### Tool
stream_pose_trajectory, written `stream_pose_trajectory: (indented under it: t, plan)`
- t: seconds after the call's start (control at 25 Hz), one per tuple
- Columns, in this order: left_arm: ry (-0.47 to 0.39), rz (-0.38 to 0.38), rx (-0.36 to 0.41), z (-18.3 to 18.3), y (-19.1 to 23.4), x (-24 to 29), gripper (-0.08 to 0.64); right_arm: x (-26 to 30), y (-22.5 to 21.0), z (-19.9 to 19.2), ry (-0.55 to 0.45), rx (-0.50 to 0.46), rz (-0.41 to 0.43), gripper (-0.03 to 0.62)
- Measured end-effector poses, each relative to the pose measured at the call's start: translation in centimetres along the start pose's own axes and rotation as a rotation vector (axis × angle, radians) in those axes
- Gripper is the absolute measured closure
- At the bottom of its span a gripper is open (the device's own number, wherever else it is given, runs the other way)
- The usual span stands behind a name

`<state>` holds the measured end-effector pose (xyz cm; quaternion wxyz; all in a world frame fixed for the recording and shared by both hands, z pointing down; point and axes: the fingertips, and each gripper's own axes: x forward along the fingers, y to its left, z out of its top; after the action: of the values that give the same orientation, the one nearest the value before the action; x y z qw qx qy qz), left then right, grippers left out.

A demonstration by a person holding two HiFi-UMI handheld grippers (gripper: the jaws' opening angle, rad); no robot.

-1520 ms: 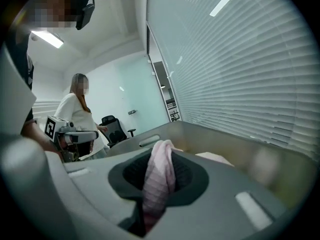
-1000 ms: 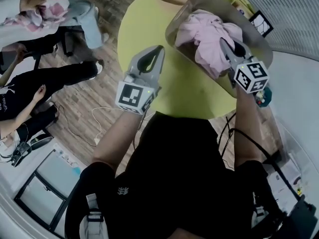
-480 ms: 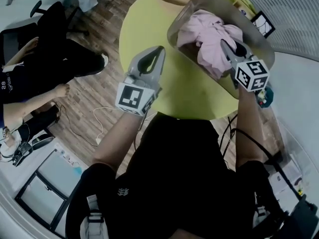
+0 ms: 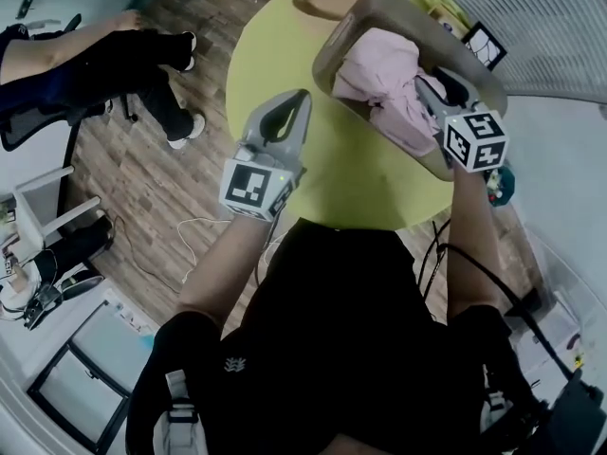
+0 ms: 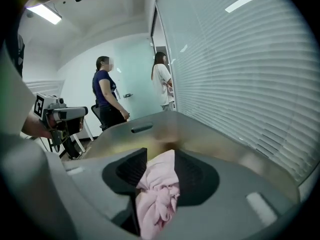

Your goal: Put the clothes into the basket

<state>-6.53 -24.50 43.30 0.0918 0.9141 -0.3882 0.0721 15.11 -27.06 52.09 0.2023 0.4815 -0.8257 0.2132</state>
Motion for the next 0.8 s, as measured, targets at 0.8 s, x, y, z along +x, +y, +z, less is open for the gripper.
stream_pose_trajectory:
  t: [0.8]
  plan:
    - [-0.133,-0.005,0.057,6.9,-1.6,-4.4,0.553,-13.3,6.2,7.3,-0.474,-0.038,-0.109,0.457]
